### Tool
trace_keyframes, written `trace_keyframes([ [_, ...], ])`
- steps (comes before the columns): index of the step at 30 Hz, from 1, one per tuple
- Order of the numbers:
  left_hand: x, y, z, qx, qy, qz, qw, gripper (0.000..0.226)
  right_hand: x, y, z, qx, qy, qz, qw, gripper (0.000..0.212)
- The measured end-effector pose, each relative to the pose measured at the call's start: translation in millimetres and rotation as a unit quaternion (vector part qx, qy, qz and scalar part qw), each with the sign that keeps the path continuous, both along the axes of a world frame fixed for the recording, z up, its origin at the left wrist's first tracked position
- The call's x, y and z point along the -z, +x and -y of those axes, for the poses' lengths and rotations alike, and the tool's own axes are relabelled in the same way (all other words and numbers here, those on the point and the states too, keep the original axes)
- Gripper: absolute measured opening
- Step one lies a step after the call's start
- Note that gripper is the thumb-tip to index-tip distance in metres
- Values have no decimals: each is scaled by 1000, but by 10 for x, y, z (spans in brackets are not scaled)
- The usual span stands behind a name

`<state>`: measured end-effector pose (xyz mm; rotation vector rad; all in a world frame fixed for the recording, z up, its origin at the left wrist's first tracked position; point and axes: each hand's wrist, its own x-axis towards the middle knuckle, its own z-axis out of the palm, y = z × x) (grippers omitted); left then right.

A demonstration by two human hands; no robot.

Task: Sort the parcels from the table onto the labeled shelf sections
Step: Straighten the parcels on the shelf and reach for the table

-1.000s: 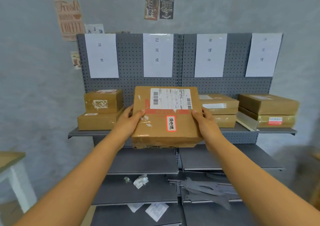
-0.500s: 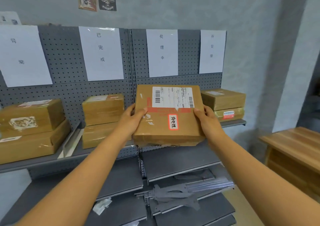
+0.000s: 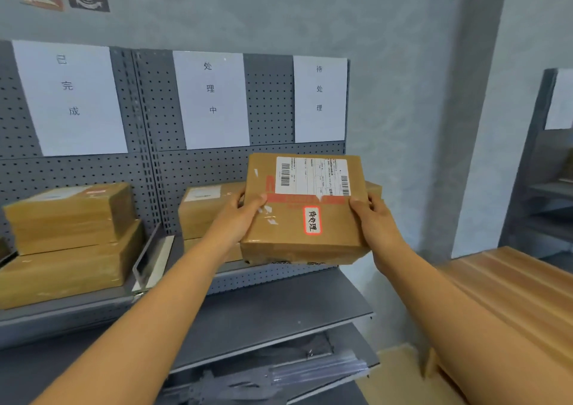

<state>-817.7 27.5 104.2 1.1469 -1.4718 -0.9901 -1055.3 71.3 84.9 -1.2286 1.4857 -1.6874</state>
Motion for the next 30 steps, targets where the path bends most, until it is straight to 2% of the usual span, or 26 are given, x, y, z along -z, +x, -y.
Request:
trace_keyframes([
  [5, -114, -653, 286, -29, -7, 6, 1000, 56, -108, -639, 312, -21, -4, 9, 1000, 29],
  [10, -251, -1014, 675, -71, 7, 32, 997, 59, -202, -1028, 769, -35, -11, 10, 999, 34],
  [16, -440, -1255, 1400, -90, 28, -1, 996, 58, -481, -1298, 1521, -62, -24, 10, 998, 42],
  [19, -568, -1329, 1836, -80, 31, -11, 996, 51, -679, -1431, 1933, -73, -22, -20, 997, 43],
  [25, -705, -1568, 2465, -32, 43, -24, 998, 58, -1013, -1771, 2692, -103, -8, -20, 994, 41],
  [30, -706, -1790, 2843, -49, 66, -27, 996, 35, -1026, -1932, 3214, -138, 35, -21, 990, 38],
])
